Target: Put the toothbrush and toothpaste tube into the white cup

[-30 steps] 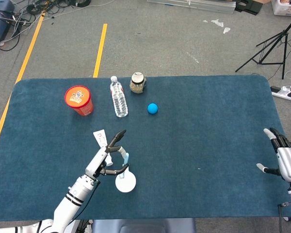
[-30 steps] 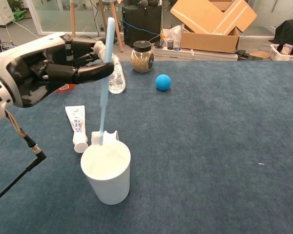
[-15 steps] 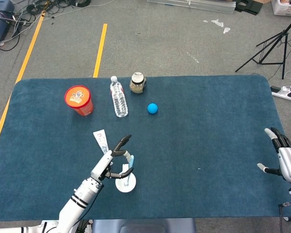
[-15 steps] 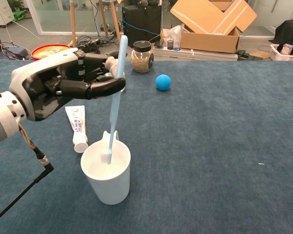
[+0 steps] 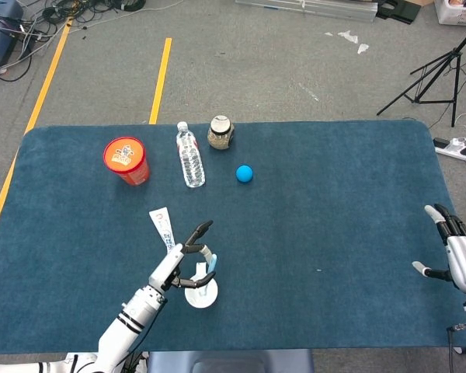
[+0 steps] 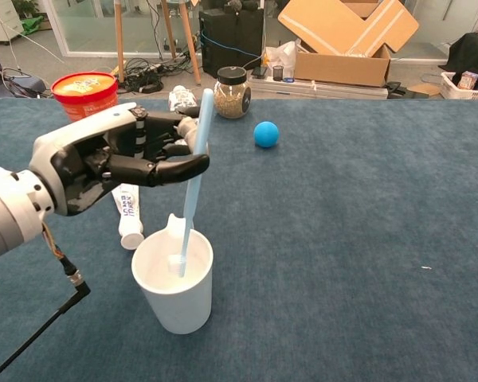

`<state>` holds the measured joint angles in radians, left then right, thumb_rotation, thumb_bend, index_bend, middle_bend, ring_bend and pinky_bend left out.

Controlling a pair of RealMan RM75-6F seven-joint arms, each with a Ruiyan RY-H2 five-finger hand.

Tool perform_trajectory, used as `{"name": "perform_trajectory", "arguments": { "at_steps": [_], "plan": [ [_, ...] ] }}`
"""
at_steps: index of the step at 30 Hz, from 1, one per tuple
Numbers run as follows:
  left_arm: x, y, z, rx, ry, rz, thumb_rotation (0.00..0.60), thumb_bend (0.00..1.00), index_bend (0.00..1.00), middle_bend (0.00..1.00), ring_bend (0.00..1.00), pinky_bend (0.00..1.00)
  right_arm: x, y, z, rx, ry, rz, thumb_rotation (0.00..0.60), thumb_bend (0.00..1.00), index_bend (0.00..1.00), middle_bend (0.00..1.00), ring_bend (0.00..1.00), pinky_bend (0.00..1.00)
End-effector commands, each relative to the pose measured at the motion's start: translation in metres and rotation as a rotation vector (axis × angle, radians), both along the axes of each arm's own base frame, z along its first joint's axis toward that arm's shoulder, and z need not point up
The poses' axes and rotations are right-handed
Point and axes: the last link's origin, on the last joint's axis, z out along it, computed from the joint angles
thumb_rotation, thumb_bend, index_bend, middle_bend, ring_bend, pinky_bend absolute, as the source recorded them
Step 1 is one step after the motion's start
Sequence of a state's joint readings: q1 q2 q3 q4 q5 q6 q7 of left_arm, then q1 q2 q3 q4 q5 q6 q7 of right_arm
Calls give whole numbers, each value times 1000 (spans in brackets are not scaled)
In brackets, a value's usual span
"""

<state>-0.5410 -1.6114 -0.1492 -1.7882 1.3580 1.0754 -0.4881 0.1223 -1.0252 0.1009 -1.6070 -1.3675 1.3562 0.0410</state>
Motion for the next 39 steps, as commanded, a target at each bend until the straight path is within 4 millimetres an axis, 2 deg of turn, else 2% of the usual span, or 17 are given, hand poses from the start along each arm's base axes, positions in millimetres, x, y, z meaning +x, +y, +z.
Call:
{"name": "perform_trajectory", "arguments": {
  "at_steps": [1, 29, 39],
  "plan": [
    [-1, -1, -1, -5, 2, -4, 600, 432, 667, 34, 0, 0, 0, 0, 0, 0, 0, 0, 600, 0, 121, 95, 153, 572],
    [-16, -9, 1, -78, 7, -46, 600, 426, 575, 33, 0, 0, -1, -1, 0, -1, 3, -4, 600, 0, 120, 96, 153, 572],
    [-19, -10, 5, -72, 5, -36, 600, 426, 506, 33, 0, 0, -1, -1, 0, 0, 4, -4, 600, 0, 120, 95, 154, 572]
  ]
}}
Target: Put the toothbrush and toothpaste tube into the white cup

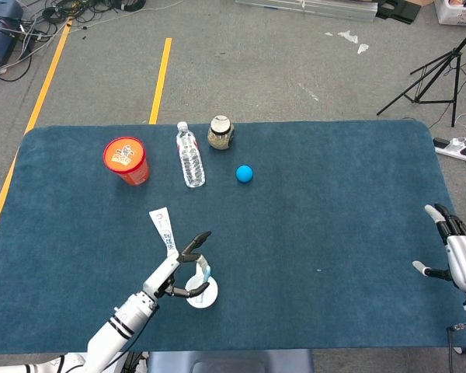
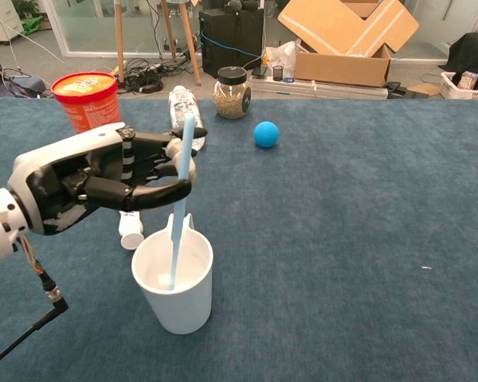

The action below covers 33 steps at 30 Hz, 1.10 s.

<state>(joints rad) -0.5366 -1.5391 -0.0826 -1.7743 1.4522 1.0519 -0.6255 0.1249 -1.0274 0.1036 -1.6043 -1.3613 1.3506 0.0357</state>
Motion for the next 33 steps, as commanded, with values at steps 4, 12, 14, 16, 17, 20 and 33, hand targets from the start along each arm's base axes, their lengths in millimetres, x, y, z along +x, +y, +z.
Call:
{"name": "perform_trajectory", "arguments": {
  "at_steps": [4, 12, 14, 16, 17, 20, 33],
  "plan": [
    [-1, 0, 1, -1, -1, -1, 600, 426, 473, 33, 0, 0, 0, 0, 0, 0, 1, 0, 600, 0, 120, 95, 153, 572],
    [-2, -2, 3, 1, 2, -1, 600, 426, 454, 33, 0, 0, 0, 0, 0, 0, 1, 1, 600, 0, 120, 95, 154, 572],
    [-2, -2, 4, 3, 3, -2, 600, 425, 447, 33, 0, 0, 0, 0, 0, 0, 1, 1, 600, 0, 120, 95, 153, 572],
    [-2, -2, 6, 6, 4, -2, 600, 425, 434, 33, 0, 0, 0, 0, 0, 0, 1, 1, 600, 0, 120, 95, 153, 572],
    [-3, -1, 7, 9, 5, -2, 600, 425, 427, 33, 0, 0, 0, 0, 0, 0, 2, 1, 600, 0, 120, 95, 154, 572],
    [-3, -1, 10, 19, 8, -2, 600, 425, 400, 33, 0, 0, 0, 0, -1, 1, 3, 1, 600, 0, 120, 95, 154, 572],
    [-17, 7, 36, 106, 122, -8, 600, 425, 359, 33, 0, 0, 1, 0, -1, 0, 0, 3, 600, 0, 120, 96, 154, 572]
  ]
}}
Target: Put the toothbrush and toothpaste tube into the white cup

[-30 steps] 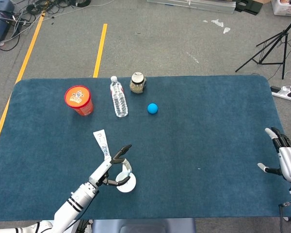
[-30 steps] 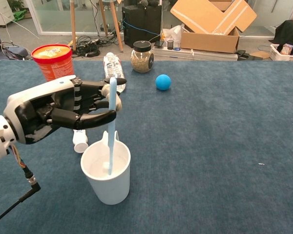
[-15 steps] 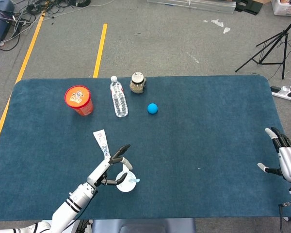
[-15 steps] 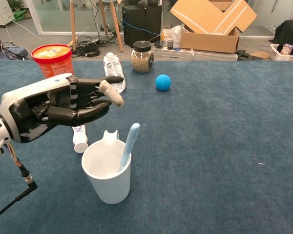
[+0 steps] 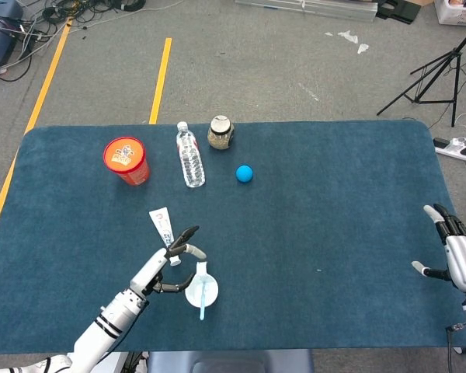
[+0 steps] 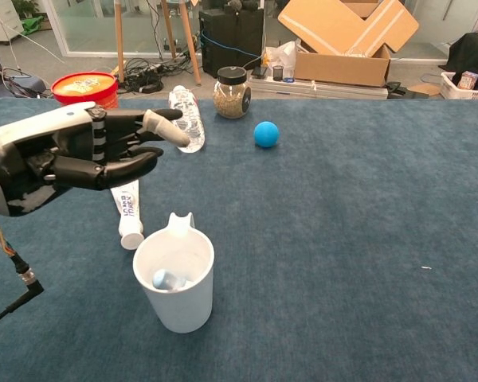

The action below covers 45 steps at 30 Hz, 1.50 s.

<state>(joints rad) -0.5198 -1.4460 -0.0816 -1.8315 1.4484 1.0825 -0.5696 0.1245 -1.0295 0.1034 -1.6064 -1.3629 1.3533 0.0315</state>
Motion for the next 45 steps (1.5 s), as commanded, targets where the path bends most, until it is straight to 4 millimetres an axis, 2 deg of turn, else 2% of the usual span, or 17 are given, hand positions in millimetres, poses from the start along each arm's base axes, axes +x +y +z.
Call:
{"name": "perform_trajectory", "arguments": {
  "at_steps": [1, 4, 8, 10, 11, 13, 15, 16, 18, 20, 23, 26, 27, 31, 32, 37, 45],
  "plan": [
    [-10, 7, 15, 64, 100, -13, 600, 426, 381, 33, 0, 0, 0, 0, 0, 0, 0, 0, 600, 0, 120, 95, 153, 572],
    [-21, 13, 29, 134, 208, -29, 600, 426, 431, 33, 0, 0, 0, 0, 0, 0, 1, 0, 600, 0, 120, 95, 154, 572],
    [-35, 26, 46, 194, 368, -39, 600, 426, 439, 20, 0, 0, -1, -1, -1, 1, 7, -4, 600, 0, 121, 95, 154, 572],
    [-41, 32, 54, 202, 437, -51, 600, 466, 443, 7, 0, 0, -1, -1, -2, 2, 11, -6, 600, 0, 121, 95, 153, 572],
    [-43, 35, 57, 206, 462, -52, 600, 519, 445, 4, 0, 0, -1, -2, -2, 2, 12, -7, 600, 0, 120, 95, 153, 572],
    [-47, 41, 61, 209, 498, -47, 600, 732, 458, 3, 0, 0, -1, -2, -2, 3, 14, -10, 600, 0, 120, 95, 153, 572],
    [-50, 48, 64, 201, 524, -38, 600, 841, 463, 3, 0, 2, -2, -3, -3, 3, 16, -13, 600, 0, 120, 95, 153, 572],
    [-51, 51, 66, 195, 541, -41, 600, 918, 464, 3, 0, 23, -2, -3, -3, 4, 17, -15, 600, 0, 120, 95, 153, 572],
    [-55, 59, 71, 198, 609, -68, 600, 987, 452, 18, 7, 102, -2, -3, -3, 4, 18, -17, 600, 0, 120, 95, 153, 572],
    [-60, 67, 75, 225, 704, -114, 600, 1000, 428, 93, 83, 221, -2, -3, -2, 0, 13, -15, 600, 0, 120, 96, 154, 572],
    [-64, 73, 78, 245, 814, -166, 600, 1000, 383, 354, 336, 451, -3, -4, -1, -2, 12, -18, 600, 0, 120, 95, 153, 572],
    [-66, 78, 77, 249, 881, -199, 600, 1000, 328, 593, 548, 627, -3, -4, -1, -2, 10, -19, 600, 0, 120, 95, 153, 572],
    [-67, 80, 76, 258, 906, -219, 600, 1000, 319, 639, 592, 661, -3, -4, -1, -2, 10, -19, 600, 0, 120, 95, 153, 572],
    [-69, 88, 68, 310, 1017, -300, 600, 1000, 286, 951, 844, 884, -3, -4, 0, -1, 11, -21, 600, 0, 121, 95, 153, 572],
    [-69, 90, 65, 334, 1051, -333, 600, 1000, 286, 993, 899, 914, -4, -4, -1, -1, 11, -21, 600, 0, 121, 95, 154, 572],
    [-70, 96, 52, 337, 1097, -389, 600, 1000, 302, 1000, 984, 944, -4, -4, 0, -2, 10, -21, 600, 0, 121, 95, 153, 572],
    [-54, 96, 30, 257, 1032, -401, 600, 1000, 357, 1000, 1000, 953, -3, -4, 0, -1, 6, -19, 600, 0, 120, 95, 153, 572]
  ]
}}
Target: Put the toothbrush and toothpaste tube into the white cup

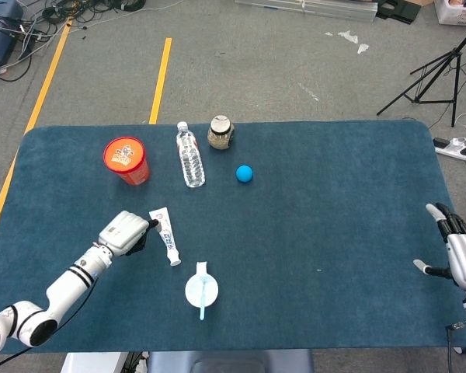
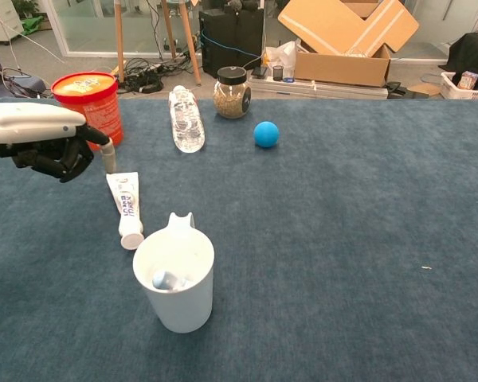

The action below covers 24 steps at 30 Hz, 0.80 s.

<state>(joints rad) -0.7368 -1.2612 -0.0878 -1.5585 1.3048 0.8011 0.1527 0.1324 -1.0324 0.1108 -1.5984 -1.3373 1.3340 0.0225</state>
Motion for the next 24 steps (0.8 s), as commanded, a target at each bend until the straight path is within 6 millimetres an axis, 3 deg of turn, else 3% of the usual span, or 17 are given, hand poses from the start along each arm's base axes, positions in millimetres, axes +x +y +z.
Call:
{"name": "perform_trajectory", "arguments": {
  "at_steps": [1, 8, 24],
  "plan": [
    [6, 0, -7, -22, -6, -9, 600, 1000, 357, 1000, 1000, 953, 0, 0, 0, 1, -1, 1, 600, 0, 120, 95, 153, 572],
    [18, -1, -21, -55, -25, -41, 600, 1000, 319, 1000, 1000, 953, 0, 0, 0, 3, -1, 0, 600, 0, 121, 95, 153, 572],
    [24, -2, -44, -135, 32, -32, 600, 1000, 319, 1000, 1000, 957, 0, 0, 2, -1, -5, -1, 600, 0, 120, 96, 153, 572]
  ]
}}
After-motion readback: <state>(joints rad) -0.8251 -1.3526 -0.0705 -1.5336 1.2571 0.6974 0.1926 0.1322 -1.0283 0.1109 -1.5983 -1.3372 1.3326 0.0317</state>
